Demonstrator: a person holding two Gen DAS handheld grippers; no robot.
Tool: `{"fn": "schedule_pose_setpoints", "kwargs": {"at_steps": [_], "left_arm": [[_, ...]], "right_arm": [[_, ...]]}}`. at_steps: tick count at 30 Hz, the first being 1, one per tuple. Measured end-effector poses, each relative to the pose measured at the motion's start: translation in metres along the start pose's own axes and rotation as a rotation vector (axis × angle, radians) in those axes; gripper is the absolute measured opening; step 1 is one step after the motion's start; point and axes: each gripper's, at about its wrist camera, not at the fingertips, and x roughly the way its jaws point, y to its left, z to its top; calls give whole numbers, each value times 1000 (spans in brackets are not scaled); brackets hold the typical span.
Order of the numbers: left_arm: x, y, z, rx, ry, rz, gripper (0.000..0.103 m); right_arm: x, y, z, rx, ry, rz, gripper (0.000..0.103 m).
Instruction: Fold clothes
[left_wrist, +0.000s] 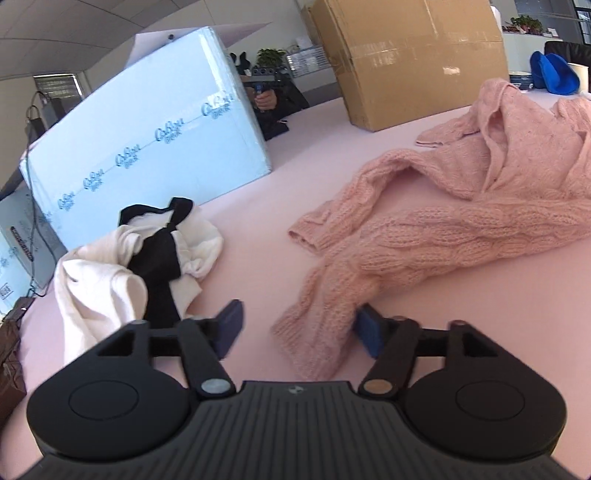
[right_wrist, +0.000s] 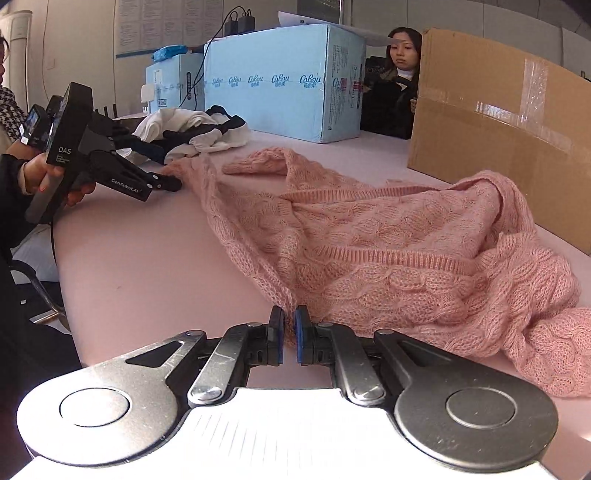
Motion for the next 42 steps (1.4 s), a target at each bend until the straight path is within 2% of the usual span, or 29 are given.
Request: {"fn": "schedule_pose_setpoints", "kwargs": {"at_steps": [2,5,7,11,12,14,18,20,23,28,30,31,35,37,42], "left_arm": [[-6,7,-2,-13,-15,-10,88],[-20,16,-1,-28,-50,-10,88],[-27,17,4,-28,-75,-40,88],[-33,12,14,-5,-103,-129,88],[-32,9,16,7,-100,-131,88],[-24,1,19,36,-83,-131,88],[-6,3,21,19,9,-188,88],[1,5,18,1,50,-169,88],[6,12,14,-33,72,-150,88],[0,22,5,-71,84,-134,88],[-5,26,1,-79,80,-123,88],[-8,28,-1,-83,77,-118,88],[-20,39,-9,-107,64,-75,88],[-27,47,-10,-124,54,-49,88],[-53,62,-6,-150,-7,16,88]], "right_arm": [[-2,5,2,-36,-2,0,18],[-10,5,11,-60,-53,16,34],[-12,5,21,-60,-98,46,38],[-4,7,49,-24,-177,153,40],[5,10,60,-18,-196,178,40],[23,18,74,-30,-196,174,40],[58,28,97,-20,-160,212,40],[78,35,110,-21,-130,234,40],[100,46,124,-46,-103,236,40],[140,56,142,-30,-4,230,40],[153,56,145,-6,28,219,30],[158,55,146,13,32,216,10],[153,56,142,10,-2,222,7],[137,66,142,-48,-50,227,7],[111,100,135,-193,-82,300,7]]}}
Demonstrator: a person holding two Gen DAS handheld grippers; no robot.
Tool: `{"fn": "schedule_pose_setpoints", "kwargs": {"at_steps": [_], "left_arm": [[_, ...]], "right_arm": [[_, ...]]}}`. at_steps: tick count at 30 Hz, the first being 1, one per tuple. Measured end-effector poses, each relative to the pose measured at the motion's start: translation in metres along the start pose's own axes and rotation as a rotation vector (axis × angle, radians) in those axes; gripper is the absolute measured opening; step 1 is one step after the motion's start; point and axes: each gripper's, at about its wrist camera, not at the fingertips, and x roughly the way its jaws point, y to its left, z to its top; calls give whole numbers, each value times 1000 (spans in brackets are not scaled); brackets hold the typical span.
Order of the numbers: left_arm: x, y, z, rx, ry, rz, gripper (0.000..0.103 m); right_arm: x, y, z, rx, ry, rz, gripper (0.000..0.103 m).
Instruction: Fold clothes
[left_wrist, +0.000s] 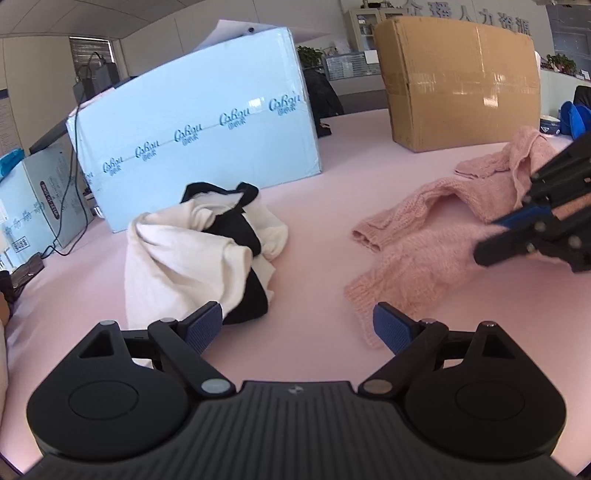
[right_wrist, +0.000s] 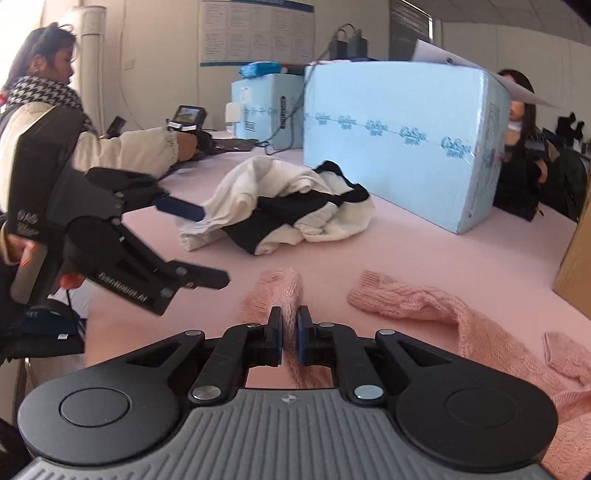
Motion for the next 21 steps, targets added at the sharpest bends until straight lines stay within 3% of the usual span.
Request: {"fn": "schedule_pose_setpoints", "kwargs": {"at_steps": [4,12,15,17,21], "left_arm": [[-21,4,7,-4,-49,12,88],[-32,-17,8,38,-45,-1,88],[-37,-24,10,46,-51,4,88],[-39,-26,12,48,-51,5,88],[-41,-30,11,62,-51,-23,88]], "right_arm": [[-1,25,-14,-70,57,64,7],[7,44,-37,-144,97,74,12],[4,51,-40,-207,85,46,26],[-2,49,-40,-208,69,41,48],[-26,35,-33,-130,10,105,59]]}}
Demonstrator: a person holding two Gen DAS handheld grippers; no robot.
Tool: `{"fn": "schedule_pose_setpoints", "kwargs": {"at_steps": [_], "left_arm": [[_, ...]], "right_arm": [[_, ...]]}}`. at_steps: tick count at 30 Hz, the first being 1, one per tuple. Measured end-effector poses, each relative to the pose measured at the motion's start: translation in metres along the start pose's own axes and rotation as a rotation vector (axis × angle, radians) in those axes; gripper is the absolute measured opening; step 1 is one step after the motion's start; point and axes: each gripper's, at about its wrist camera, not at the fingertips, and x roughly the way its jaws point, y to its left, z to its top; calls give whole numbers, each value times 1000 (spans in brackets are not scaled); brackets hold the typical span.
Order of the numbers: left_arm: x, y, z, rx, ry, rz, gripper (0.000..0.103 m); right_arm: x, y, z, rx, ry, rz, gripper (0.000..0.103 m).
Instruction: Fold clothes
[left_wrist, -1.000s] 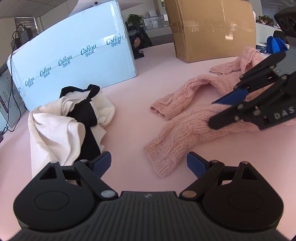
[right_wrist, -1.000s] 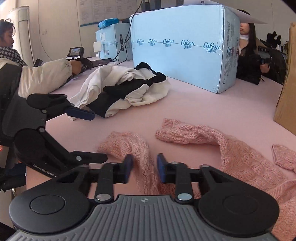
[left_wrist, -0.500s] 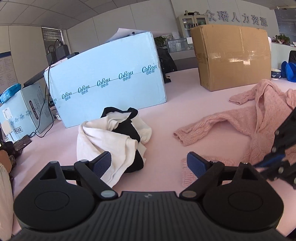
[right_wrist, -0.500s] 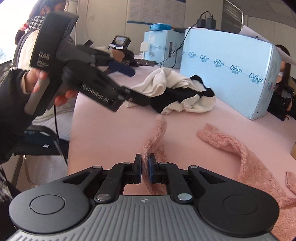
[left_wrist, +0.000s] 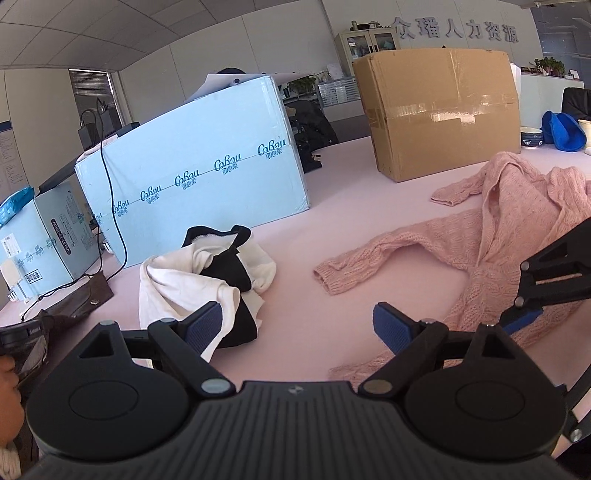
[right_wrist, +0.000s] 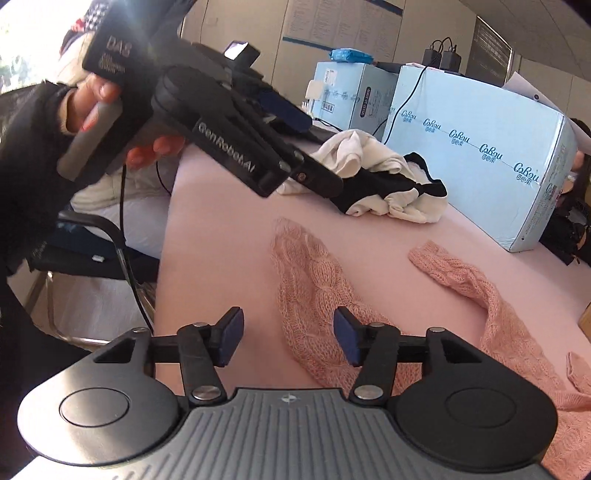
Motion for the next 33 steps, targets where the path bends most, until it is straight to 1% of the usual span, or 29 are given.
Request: {"fn": "schedule_pose_setpoints", "kwargs": {"at_steps": [1,3,6,7,8,9,10,12,13,14,15,18,19,20,22,23,24,25,26,30,31,33], "left_arm": [[2,-4,-2,18,18,-20,88],[12,-13,-10,54,66,-42,88],[28,-20,-21,69,133,-46,88],[34,-22,-25,70,153,-44,88],[40,-24,-28,72,174,-42,88],[44,-24,-31,62,188,-45,88],[46,-20,-31,29,190,-54,88],[49,-14,-33,-41,196,-74,88],[51,-10,-35,-72,206,-82,88],[53,-8,-32,-81,212,-77,88],[53,-6,-26,-82,205,-64,88],[52,-3,1,-76,139,-34,88],[53,-4,9,-67,118,-21,88],[58,-7,17,-42,98,-3,88],[68,-14,32,7,58,32,88],[74,-19,40,38,42,48,88],[85,-23,48,77,38,61,88],[95,-26,52,95,45,67,88],[107,-26,56,75,75,57,88],[159,-10,71,-156,295,-29,88],[168,-6,72,-208,333,-44,88],[180,5,73,-303,371,-89,88]], "right_arm": [[-7,-3,1,1,-13,-20,60],[-21,-8,2,0,-40,-65,61],[-31,-27,-3,40,-31,-129,61],[-33,-39,-8,96,-18,-120,62],[-34,-49,-13,153,-2,-96,66],[-34,-58,-18,210,13,-72,67],[-35,-68,-24,267,29,-47,67],[-33,-79,-36,351,59,-31,67],[-32,-82,-41,369,69,-38,67],[-29,-85,-46,384,79,-47,67],[-31,-85,-49,387,70,-46,67],[-36,-84,-56,398,22,-23,70],[-38,-85,-57,403,4,-11,73],[-38,-86,-58,412,-8,-3,79],[-41,-92,-62,450,-22,12,84],[-41,-93,-63,460,-18,14,84],[-41,-94,-64,465,-17,15,84],[-40,-94,-65,469,-17,16,85],[-40,-94,-65,468,-17,19,87],[-40,-94,-65,464,-18,38,91],[-39,-94,-65,464,-18,43,92],[-40,-96,-67,471,-21,54,94]]}}
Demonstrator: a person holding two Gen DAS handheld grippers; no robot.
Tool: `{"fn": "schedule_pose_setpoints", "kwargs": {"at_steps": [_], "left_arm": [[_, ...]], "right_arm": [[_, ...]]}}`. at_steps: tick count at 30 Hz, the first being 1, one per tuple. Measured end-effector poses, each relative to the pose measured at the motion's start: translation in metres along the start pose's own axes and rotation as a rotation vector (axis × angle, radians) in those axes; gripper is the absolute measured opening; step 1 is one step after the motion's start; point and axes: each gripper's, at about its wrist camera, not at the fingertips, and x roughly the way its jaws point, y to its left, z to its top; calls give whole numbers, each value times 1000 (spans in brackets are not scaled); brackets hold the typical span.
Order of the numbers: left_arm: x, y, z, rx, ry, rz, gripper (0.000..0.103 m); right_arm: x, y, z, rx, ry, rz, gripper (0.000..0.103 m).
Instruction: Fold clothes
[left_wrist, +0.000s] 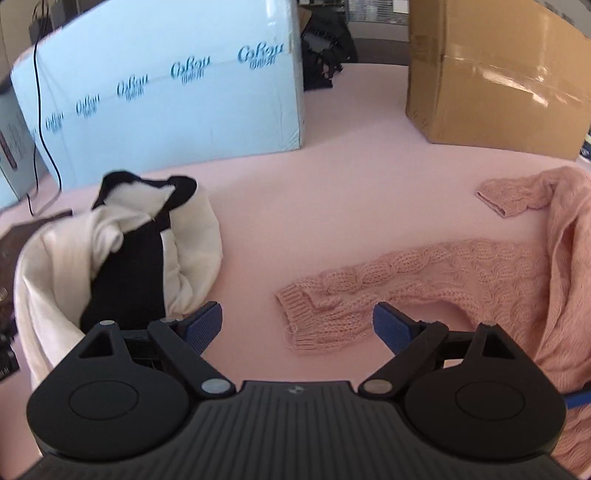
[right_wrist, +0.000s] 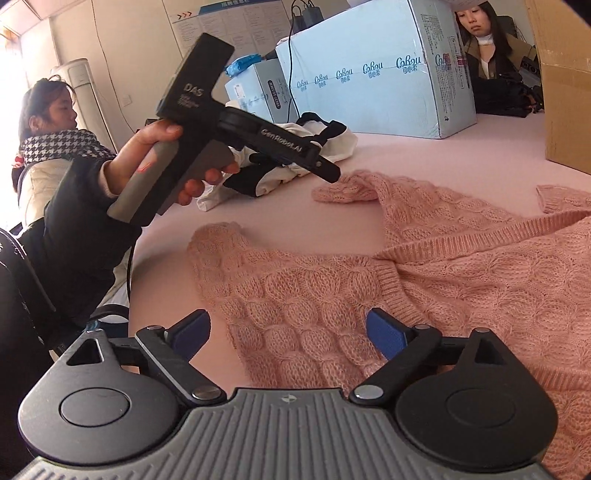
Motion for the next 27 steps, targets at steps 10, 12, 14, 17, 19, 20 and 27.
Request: {"fn": "schedule_pose_setpoints", "kwargs": {"at_steps": [10,12,14,17,19,20,27], "left_arm": [[31,13,10,-197,116,-85,34],[29,12,11,-199,121,-77,20],[26,11,12,-200,108,-66,12],[14,1,14,-149,54,-18,7],[7,-3,18,-133,3,28,7],[3,-4,20,-129,-22,53,7],[-5,-4,41,-87,-108,163,6]], "right_arm": [[-5,6,-2,-32,10,-7,97],[-6,8,-2,-37,12,-10,97],[-6,9,-3,-41,13,-10,98],[-6,10,-4,-46,15,-13,98],[-4,9,-3,-47,15,-14,98],[-3,7,-3,-47,15,-14,98],[-4,5,-2,-39,8,-17,98]]}}
